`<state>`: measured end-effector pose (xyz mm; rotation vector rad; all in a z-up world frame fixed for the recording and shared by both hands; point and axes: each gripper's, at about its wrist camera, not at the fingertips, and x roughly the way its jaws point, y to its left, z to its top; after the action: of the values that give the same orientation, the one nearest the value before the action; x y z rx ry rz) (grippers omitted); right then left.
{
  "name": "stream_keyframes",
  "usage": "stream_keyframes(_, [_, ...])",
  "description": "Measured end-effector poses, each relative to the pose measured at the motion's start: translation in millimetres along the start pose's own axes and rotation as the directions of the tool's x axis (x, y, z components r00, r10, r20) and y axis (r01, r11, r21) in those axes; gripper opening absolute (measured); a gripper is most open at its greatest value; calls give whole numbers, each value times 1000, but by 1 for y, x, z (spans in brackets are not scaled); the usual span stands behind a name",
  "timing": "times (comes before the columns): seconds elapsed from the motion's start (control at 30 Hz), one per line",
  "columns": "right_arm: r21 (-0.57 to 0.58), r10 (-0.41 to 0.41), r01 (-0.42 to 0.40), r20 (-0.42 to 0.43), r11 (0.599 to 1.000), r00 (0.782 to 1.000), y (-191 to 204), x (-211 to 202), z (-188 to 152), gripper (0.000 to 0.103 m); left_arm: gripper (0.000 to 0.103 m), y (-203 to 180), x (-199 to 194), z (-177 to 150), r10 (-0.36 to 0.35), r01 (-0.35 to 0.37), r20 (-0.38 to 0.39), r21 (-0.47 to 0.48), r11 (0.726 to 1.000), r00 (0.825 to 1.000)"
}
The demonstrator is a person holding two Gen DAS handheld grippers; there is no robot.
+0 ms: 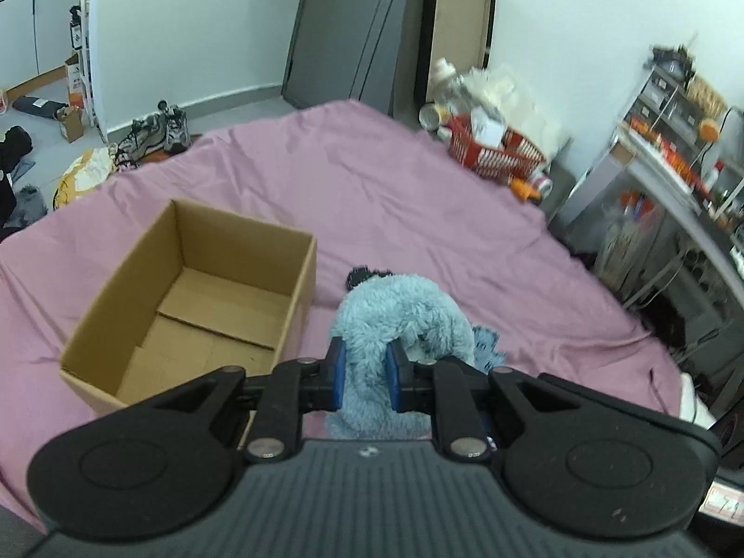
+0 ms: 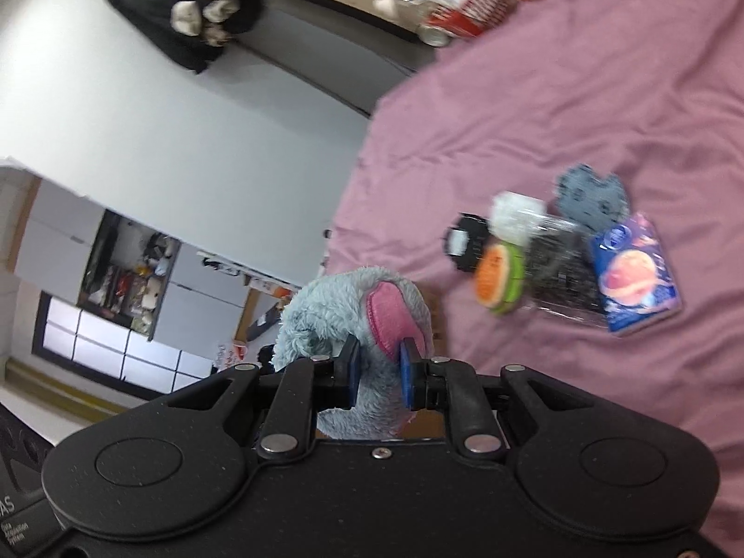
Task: Organize soft objects
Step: 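Lift the grey plush and carry it over the cardboard box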
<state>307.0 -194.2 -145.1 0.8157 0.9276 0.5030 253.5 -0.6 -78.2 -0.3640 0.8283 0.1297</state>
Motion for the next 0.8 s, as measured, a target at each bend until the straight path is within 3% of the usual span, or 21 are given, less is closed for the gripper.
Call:
stream_keyframes(0.3, [-110, 35, -34, 2, 993, 999, 35, 4, -28, 17, 16, 40, -37, 0, -23, 27, 57, -75, 997, 998])
stream_keyframes(0.8, [-198, 54, -55, -10, 979, 998, 83, 51, -63, 17, 16, 121, -41, 9, -25, 41, 80, -192, 980, 996])
